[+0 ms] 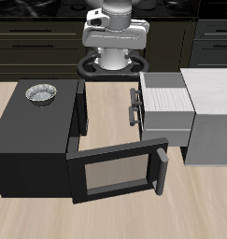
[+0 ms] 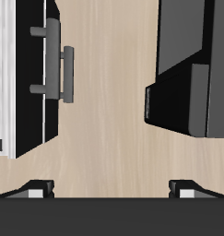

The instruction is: Place the bowl in the top drawer and close the top drawer

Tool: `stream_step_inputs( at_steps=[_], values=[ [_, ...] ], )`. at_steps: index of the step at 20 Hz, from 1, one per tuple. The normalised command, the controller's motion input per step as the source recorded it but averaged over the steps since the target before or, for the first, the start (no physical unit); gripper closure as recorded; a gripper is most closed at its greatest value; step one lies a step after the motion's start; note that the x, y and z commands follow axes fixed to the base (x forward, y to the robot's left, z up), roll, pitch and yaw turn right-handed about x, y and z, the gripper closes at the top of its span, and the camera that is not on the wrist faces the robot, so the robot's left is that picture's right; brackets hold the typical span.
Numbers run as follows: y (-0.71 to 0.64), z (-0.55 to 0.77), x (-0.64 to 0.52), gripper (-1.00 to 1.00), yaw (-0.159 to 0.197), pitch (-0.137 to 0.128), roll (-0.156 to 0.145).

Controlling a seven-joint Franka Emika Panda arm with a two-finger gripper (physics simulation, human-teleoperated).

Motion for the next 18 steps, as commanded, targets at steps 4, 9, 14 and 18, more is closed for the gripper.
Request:
stream_step_inputs(
  at_steps=[4, 9, 14, 18],
  values=[
    [-0.23, 0.26, 0.1, -1.0, 0.04, -0.018, 0.034],
    [-0.23, 0.15, 0.16, -1.0, -0.003, 0.035, 0.026],
    [-0.19, 0.05, 0.25, -1.0, 0.048, 0.042, 0.058],
    [-0.31, 0.04, 0.29, -1.0, 0.018, 0.039, -0.017]
  ],
)
